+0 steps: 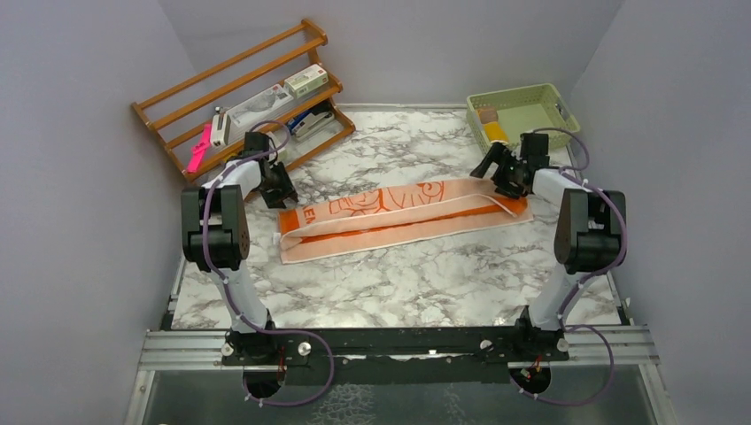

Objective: Roll the towels
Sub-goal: Fold the towel at the center of the board.

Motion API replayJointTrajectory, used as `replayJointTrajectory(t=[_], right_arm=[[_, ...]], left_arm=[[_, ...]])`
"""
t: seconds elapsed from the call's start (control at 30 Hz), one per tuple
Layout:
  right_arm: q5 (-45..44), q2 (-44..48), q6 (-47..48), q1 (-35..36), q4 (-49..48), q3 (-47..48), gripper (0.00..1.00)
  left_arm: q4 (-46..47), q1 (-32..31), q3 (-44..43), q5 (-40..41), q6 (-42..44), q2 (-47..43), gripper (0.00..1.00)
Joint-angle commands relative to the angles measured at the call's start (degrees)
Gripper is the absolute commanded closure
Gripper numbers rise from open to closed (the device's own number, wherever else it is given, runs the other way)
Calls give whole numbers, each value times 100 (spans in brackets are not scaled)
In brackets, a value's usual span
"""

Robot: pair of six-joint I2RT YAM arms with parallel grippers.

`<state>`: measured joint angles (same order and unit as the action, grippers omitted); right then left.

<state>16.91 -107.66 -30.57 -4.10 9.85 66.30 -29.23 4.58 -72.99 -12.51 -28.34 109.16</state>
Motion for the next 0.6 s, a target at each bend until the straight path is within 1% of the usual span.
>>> replayJointTrajectory(t=[0.0,0.13,0.27,0.37,0.57], right_arm=[[-906,931,432,488,-75,-310,0],[-1765,1333,1046,1330,-21,-264,0],[-2300,1099,1610,2032,191,12,0],[-2526,818,1888,2370,288,152,0],[-2832,448,2170,2663,401,274,0]], left_arm=[[408,-420,-352,1418,864,-617,57],[376,-1054,-137,2184,944,-1212,56],[379,-1716,153,2768,919,-1557,55],[310,-2072,294,2966,812,-1490,56],[296,-2547,546,3176,597,-1283,58]])
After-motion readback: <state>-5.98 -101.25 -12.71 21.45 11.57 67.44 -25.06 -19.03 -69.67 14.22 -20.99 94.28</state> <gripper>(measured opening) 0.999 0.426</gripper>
